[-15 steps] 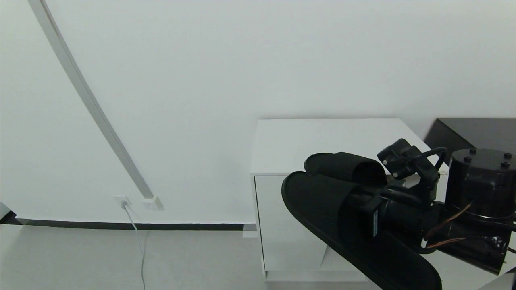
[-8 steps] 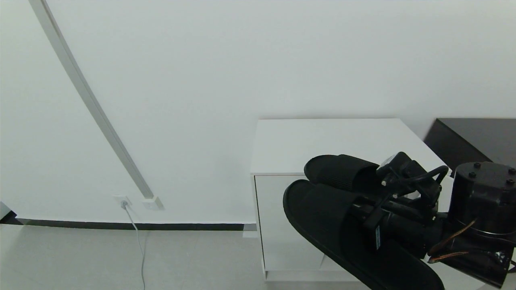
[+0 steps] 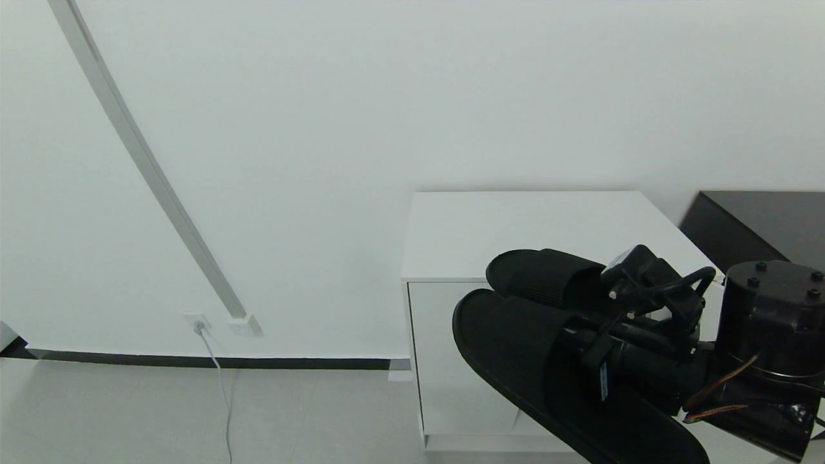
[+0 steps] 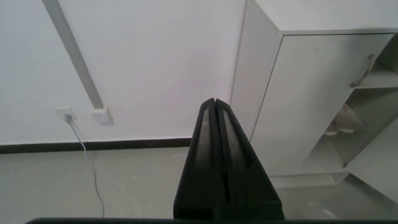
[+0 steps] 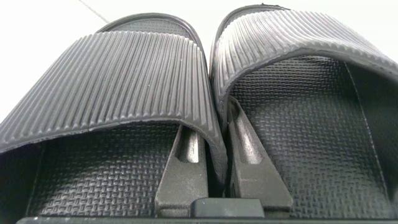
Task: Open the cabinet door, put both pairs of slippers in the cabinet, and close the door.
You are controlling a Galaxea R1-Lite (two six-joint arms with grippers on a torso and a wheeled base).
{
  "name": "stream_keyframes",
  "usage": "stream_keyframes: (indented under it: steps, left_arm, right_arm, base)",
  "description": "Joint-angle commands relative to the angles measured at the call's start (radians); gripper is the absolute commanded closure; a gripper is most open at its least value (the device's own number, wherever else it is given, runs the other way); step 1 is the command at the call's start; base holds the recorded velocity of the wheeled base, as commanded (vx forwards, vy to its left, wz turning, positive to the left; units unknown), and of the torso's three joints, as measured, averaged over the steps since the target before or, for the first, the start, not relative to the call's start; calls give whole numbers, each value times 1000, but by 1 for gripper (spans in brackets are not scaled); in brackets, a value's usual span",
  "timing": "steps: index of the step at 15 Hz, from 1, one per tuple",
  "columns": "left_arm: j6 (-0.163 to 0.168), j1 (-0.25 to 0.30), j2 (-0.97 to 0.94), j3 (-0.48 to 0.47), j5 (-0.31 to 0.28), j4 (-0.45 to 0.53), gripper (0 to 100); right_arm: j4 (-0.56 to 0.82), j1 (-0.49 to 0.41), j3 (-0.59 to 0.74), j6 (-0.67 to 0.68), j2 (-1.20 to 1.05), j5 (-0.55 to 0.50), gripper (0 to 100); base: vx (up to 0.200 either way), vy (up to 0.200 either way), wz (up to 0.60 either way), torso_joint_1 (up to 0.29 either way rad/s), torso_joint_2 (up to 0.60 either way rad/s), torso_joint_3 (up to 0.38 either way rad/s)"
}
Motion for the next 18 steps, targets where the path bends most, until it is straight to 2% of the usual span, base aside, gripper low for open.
stream_keyframes:
  steps: [1, 18]
  left_arm:
    - [1, 0, 1, 0, 0, 1, 100]
    - [1, 0, 1, 0, 0, -1, 100]
  right_arm:
    - [1, 0, 0, 0, 6, 0, 100]
    - [1, -5, 1, 32, 23, 0, 100]
  base:
    - [0, -200, 0, 12, 7, -7]
    - [0, -200, 0, 4, 3, 2]
